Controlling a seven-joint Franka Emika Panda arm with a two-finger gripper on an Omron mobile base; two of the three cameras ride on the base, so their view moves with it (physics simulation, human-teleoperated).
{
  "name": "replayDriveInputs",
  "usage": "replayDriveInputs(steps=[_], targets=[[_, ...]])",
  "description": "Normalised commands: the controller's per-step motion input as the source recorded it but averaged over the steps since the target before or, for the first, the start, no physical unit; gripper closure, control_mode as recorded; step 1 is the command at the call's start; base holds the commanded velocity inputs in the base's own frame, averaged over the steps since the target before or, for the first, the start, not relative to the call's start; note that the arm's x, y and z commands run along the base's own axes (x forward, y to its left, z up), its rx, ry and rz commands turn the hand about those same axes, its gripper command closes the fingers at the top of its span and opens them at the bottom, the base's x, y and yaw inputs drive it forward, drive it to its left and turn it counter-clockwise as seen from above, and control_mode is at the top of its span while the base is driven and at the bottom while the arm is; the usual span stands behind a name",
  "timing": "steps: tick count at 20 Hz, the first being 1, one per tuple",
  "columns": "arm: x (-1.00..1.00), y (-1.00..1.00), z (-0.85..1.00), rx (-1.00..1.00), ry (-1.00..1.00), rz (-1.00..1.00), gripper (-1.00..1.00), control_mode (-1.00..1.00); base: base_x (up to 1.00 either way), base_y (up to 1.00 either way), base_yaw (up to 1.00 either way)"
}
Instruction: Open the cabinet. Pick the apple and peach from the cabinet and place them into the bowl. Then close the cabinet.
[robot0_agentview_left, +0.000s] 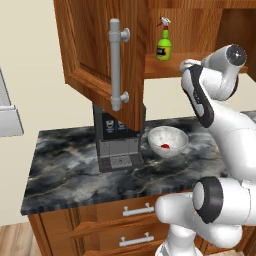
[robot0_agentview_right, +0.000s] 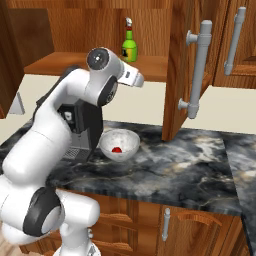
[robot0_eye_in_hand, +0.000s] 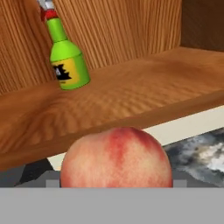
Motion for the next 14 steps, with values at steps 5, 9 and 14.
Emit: replayDriveInputs(steps=[5, 9, 14], targets=[[-1.00, 0.46, 0.04, 0.05, 0.15, 0.00, 1.00, -1.00, 0.00, 0.00, 0.00], [-0.96, 0.36, -0.11, 0.04, 0.24, 0.00, 1.00, -1.00, 0.00, 0.00, 0.00], [-0.36, 0.20, -0.42, 0.01, 0.27, 0.03, 1.00, -1.00, 0.00, 0.00, 0.00]])
